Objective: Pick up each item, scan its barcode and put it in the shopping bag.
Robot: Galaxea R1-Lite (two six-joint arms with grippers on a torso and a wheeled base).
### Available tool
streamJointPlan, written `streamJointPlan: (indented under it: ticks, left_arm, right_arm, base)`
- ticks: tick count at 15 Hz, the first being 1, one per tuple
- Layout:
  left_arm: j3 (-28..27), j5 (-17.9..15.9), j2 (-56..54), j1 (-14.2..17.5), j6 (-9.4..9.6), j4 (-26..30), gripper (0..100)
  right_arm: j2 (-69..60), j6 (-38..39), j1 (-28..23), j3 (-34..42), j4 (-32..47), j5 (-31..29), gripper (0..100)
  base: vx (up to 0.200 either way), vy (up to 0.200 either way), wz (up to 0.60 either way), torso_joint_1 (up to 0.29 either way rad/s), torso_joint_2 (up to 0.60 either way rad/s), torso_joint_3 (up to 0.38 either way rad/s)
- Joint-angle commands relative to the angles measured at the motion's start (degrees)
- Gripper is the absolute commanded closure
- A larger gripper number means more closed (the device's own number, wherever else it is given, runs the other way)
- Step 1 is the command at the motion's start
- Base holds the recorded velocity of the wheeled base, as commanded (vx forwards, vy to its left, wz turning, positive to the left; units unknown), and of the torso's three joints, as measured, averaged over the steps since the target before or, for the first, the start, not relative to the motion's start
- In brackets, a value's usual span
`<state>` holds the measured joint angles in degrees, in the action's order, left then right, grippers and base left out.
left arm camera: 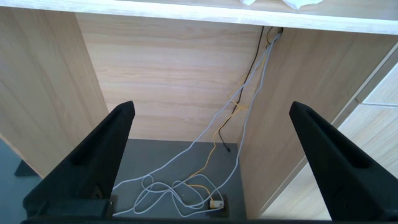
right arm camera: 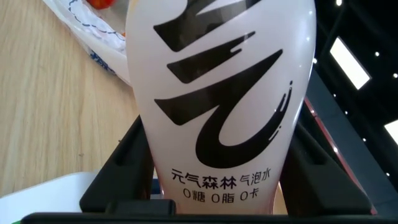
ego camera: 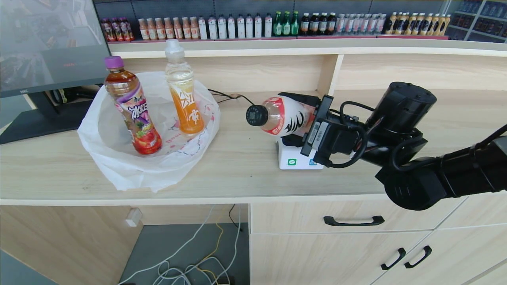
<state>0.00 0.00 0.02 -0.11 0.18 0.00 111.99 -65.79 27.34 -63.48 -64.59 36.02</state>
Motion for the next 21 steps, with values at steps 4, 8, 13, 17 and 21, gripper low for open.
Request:
streamJointPlan:
  ticks: [4,8,13,17,21]
  left_arm:
    - [0.0,0.0,-0.02,0.02,-0.01,0.0,0]
    - [0.0,0.0,-0.02,0.02,-0.01,0.0,0]
    - [0.0,0.0,-0.02,0.02,-0.01,0.0,0]
    - [0.0,0.0,-0.02,0.02,-0.01,0.0,0]
    - [0.0,0.0,-0.02,0.02,-0.01,0.0,0]
  right_arm:
    - [-0.02,0.05,0.17,-0.07,-0.01,0.01,100]
    - [-0.37,0.67,1.05,-0.68,0.07,-0.08,100]
    - [-3.89,2.78,4.82,-2.88,0.25,-3.94,100]
    - [-8.46,4.53,6.93,-2.71,3.59,-5.79,100]
    - [-10.39,12.88,9.04,-2.18,2.71,-12.12,100]
  base:
    - [0.0,0.0,0.0,0.0,0.0,0.0]
    - [0.0,0.0,0.0,0.0,0.0,0.0]
    - [0.0,0.0,0.0,0.0,0.0,0.0]
    - [0.0,0.0,0.0,0.0,0.0,0.0]
    - [0.0,0.0,0.0,0.0,0.0,0.0]
